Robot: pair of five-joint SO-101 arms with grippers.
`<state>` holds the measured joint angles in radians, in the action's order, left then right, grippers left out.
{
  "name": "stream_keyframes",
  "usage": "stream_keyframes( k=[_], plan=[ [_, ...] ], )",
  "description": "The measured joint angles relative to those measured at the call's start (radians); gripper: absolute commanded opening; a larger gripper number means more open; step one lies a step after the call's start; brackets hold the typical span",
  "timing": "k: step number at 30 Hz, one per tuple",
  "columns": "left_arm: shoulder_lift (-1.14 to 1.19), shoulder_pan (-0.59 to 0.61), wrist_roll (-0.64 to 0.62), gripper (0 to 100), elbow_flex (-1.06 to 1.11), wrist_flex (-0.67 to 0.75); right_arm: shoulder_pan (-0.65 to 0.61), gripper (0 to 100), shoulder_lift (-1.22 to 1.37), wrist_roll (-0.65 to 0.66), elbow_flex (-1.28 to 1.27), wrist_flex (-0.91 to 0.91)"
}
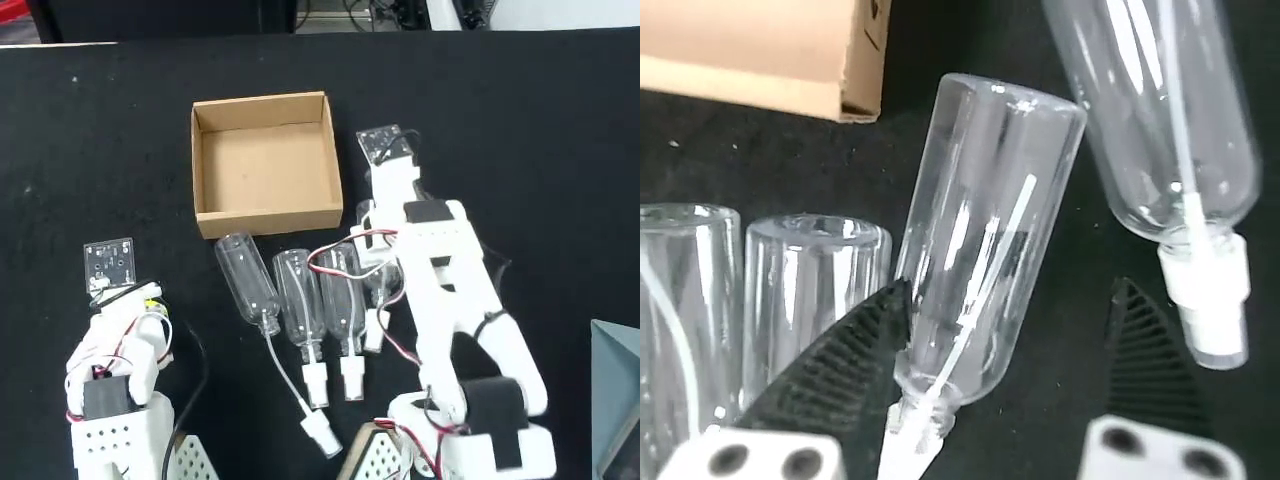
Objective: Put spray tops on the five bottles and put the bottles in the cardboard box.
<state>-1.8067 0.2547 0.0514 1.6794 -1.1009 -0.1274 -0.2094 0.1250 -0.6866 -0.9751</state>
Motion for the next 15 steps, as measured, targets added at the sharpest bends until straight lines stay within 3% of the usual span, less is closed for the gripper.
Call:
stream_keyframes(
  k=[9, 15],
  plan=[
    [0.000, 0.000, 0.000, 3, 0.000, 0.000, -0.003, 25.3, 0.118, 0.000, 0.000, 0.054],
    [0.000, 0.000, 0.000, 3, 0.000, 0.000, -0.002, 8.6, 0.138, 0.000, 0.000, 0.054]
  ],
)
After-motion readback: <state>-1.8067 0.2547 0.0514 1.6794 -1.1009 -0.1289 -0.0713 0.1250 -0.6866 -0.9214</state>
